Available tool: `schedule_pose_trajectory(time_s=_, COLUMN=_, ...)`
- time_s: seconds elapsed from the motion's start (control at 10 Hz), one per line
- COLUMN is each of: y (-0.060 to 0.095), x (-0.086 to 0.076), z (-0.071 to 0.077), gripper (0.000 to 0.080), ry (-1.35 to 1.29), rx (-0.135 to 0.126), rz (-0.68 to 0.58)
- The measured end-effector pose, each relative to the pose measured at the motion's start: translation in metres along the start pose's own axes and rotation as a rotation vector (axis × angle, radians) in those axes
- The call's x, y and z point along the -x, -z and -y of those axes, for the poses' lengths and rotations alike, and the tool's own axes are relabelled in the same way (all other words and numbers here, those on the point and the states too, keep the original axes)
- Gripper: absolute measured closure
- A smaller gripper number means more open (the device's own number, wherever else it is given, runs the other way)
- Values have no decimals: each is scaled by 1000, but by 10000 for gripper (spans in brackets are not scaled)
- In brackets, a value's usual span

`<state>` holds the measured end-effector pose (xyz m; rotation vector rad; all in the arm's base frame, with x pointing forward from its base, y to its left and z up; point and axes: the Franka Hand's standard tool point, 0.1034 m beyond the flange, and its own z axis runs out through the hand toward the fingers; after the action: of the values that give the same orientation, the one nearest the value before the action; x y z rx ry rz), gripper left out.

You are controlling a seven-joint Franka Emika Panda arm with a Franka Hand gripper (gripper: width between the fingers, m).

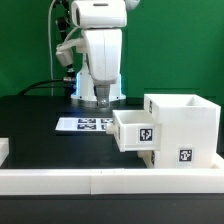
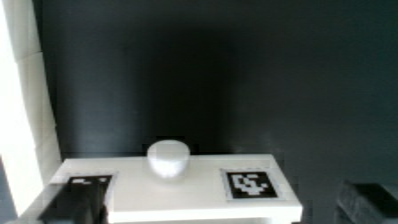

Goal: Assemble drawer

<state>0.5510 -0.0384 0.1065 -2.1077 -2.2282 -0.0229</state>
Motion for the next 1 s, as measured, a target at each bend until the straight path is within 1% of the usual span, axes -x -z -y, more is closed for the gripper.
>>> schedule_pose_trajectory(time_s=0.1, y=-16, x=2, z=1, gripper=150, ry=12, rx=-23, rz=-15)
schedule_pose_trajectory(time_s=0.2, y=-21, x=-1, z=-11, gripper=150, ry=16, rx=-22, rz=-28)
schedule_pose_trajectory(time_s=0.3, y=-23, x=-7, z=-19, gripper=150, ry=37, rx=-25, rz=-34)
schedule_pose_trajectory(time_s=0.4, y=-25, x=-12, z=-21, gripper=150, ry=60, rx=-36, rz=-44)
schedule_pose_trajectory(time_s=0.6, y=-26, x=-4, z=-19, gripper=150, ry=53, rx=-36, rz=-60)
schedule_pose_trajectory(time_s=0.8, y=-34, x=0, z=-14, gripper=150, ry=14, rx=-40, rz=-162)
schedule_pose_trajectory(time_s=0.9, y=-38, x=0, z=-14, gripper=150, ry=8, rx=-48, rz=-185)
schedule_pose_trajectory(time_s=1.0, y=-41, x=0, z=-14, gripper=150, ry=-11, rx=-58, rz=-238)
